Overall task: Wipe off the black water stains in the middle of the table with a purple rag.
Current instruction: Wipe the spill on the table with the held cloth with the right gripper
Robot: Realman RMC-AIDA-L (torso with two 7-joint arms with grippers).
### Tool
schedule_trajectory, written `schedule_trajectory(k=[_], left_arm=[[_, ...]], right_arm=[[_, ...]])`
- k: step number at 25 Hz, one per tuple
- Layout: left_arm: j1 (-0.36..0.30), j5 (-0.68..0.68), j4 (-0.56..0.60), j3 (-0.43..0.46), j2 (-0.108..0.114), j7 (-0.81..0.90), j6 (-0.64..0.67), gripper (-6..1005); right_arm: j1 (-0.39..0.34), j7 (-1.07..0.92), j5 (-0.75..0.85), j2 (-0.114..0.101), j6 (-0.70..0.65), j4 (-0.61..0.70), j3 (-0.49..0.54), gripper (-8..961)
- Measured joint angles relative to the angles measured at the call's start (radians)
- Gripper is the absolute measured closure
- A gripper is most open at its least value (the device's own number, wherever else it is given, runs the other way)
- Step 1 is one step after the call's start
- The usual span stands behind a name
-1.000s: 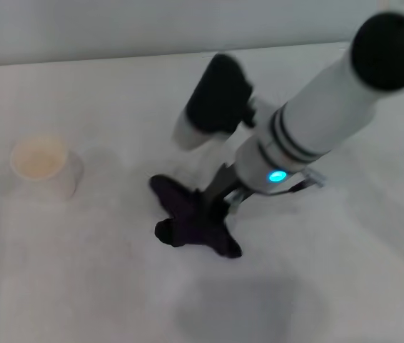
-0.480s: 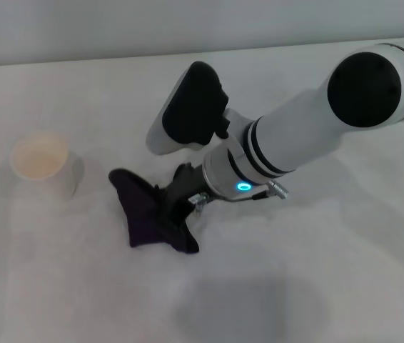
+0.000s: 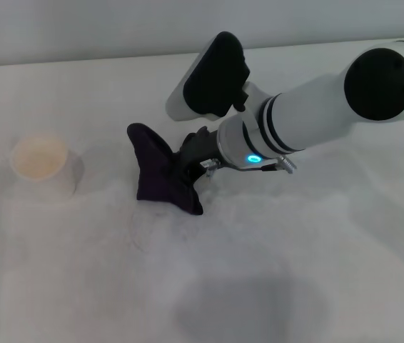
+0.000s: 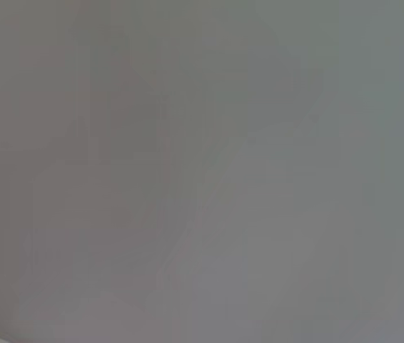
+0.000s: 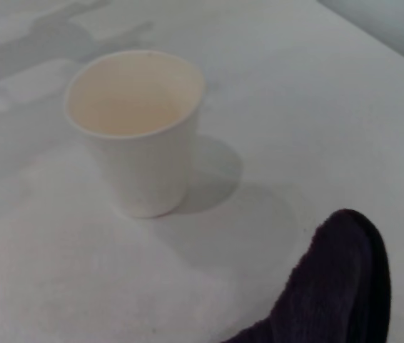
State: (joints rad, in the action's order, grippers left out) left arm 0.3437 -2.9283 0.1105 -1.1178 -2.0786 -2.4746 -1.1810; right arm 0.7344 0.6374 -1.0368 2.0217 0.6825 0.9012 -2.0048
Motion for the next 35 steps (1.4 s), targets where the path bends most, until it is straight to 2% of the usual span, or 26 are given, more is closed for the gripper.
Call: schedule_trajectory(k=[5,11,18,21,27,35], left_arm=[[-0.004,0.000,0.000,0.002,0.000,0.003,0.000,123],[-0.005,0.000,-0.005,0.003,-0.002,0.005,0.000,124],[-0.005,0.002,-0.009,0.001,-0.003,0.005,0.000,124],[-0.005,0.002,-0.009,0.000,-0.004,0.005,0.000,124],[-0.005,0.002,-0.010,0.000,-0.005,0.005,0.000,124],[-0.005,0.002,-0.009,0.003,-0.005,0.005,0.000,123]], right_arm=[[0.012,0.012,-0.011,0.006,0.036,-0.008,-0.027,827],[0.028,0.074,-0.132,0.006,0.129,0.001,-0.098,830],[0.024,0.188,-0.241,0.006,0.243,-0.004,-0.112,829],[0.019,0.212,-0.260,0.007,0.201,-0.029,-0.116,829],[0.017,0.210,-0.261,0.007,0.017,-0.090,-0.132,836],[-0.001,0.211,-0.244,-0.001,-0.116,-0.122,-0.110,838]])
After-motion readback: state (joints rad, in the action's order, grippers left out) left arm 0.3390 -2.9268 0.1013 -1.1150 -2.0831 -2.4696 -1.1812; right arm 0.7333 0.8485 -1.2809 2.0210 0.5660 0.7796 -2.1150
